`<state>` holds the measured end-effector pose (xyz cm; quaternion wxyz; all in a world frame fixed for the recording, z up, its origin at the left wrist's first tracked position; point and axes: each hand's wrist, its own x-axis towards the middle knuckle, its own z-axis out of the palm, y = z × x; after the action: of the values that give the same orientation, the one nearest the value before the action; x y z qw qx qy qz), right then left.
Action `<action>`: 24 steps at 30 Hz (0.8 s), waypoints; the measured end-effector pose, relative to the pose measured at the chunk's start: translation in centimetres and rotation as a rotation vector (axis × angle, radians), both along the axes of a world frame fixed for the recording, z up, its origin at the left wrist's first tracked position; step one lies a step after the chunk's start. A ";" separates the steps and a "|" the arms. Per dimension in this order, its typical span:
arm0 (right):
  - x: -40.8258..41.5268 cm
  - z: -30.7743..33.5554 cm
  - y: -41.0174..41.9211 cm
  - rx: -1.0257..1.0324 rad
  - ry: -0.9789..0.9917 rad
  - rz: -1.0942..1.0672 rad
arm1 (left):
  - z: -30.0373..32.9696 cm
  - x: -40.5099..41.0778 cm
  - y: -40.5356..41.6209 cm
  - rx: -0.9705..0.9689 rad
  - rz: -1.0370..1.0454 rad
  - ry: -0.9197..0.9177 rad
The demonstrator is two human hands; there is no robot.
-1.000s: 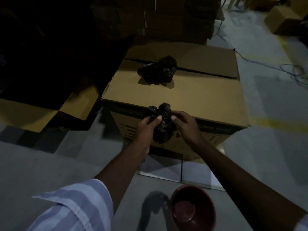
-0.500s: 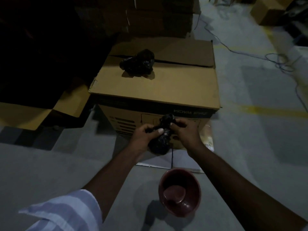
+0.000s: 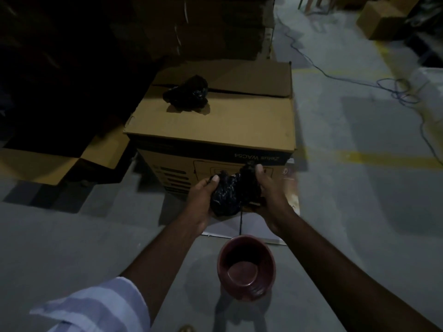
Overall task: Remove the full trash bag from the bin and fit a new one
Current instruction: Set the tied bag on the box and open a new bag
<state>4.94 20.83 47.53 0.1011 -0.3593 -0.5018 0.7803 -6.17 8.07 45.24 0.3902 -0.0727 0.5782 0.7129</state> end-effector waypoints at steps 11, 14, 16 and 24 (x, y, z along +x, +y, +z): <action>3.5 -0.2 2.7 0.273 -0.096 -0.075 | 1.1 2.7 1.0 -0.043 0.018 0.036; 4.3 -0.9 4.3 0.282 -0.136 -0.155 | 0.5 1.9 1.0 -0.025 0.088 0.031; 4.6 -1.2 5.1 0.312 -0.142 -0.185 | -0.1 1.2 0.9 -0.025 0.138 0.020; 4.4 -1.8 6.9 0.205 -0.139 -0.335 | -2.0 -0.3 0.7 0.003 0.268 -0.018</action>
<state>9.30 27.74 45.70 0.2307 -0.4786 -0.5173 0.6709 -6.48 8.77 43.28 0.2968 -0.1549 0.5587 0.7588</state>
